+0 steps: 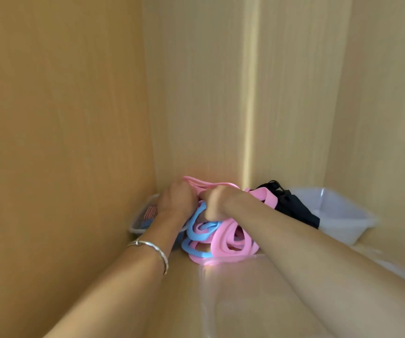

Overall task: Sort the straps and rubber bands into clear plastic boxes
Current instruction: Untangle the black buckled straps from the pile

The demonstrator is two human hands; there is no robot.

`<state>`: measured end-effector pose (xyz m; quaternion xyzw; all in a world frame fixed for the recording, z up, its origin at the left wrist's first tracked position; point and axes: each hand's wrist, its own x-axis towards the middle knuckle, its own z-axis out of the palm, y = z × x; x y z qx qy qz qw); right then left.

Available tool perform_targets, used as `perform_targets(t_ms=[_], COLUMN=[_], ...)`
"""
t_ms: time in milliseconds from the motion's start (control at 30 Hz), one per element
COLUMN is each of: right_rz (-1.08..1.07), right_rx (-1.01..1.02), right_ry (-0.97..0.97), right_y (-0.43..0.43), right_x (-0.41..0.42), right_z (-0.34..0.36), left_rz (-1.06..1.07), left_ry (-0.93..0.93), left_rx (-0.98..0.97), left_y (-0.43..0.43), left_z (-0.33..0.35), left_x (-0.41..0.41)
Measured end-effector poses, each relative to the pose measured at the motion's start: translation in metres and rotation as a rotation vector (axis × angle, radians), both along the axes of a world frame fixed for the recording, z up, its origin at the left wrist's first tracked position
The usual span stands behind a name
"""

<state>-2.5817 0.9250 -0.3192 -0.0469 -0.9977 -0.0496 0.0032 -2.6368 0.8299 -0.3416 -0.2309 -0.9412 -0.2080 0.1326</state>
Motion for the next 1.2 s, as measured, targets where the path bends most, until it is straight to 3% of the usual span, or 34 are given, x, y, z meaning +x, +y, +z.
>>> perform_targets(t_ms=[100,267,367,433,500,667,800,967,1200], right_rz=[0.028,0.111,-0.014,-0.142,-0.259,-0.410,-0.506,-0.489,-0.340], right_rx=[-0.193,-0.482,-0.484,-0.510,-0.498,-0.459,-0.422,-0.355,-0.609], right_ry=[-0.004,0.020,0.244,0.416,0.466,0.401,0.167,0.163,0.446], right_y=[-0.002,0.012,0.036,0.057,0.072,0.095,0.105,0.116,0.117], right_x=[0.021,0.082,0.109,0.120,0.123,0.118,0.118,0.110,0.113], right_z=[0.009,0.033,0.036,0.025,0.012,0.012,0.011,-0.002,0.015], left_rz=[-0.023,-0.135,-0.234,-0.298,-0.381,-0.527,-0.584,-0.689,-0.735], left_ry=[0.096,0.079,0.034,0.002,-0.033,-0.135,-0.119,-0.375,-0.351], left_rx=[0.119,0.353,0.408,0.355,0.232,-0.040,-0.157,-0.349,-0.381], left_y=[-0.008,-0.013,-0.004,0.005,0.014,0.021,0.015,0.013,0.018], left_z=[0.004,0.016,0.022,0.025,0.027,0.026,0.032,0.037,0.029], left_x=[0.023,0.059,0.075,0.082,0.086,0.083,0.085,0.110,0.116])
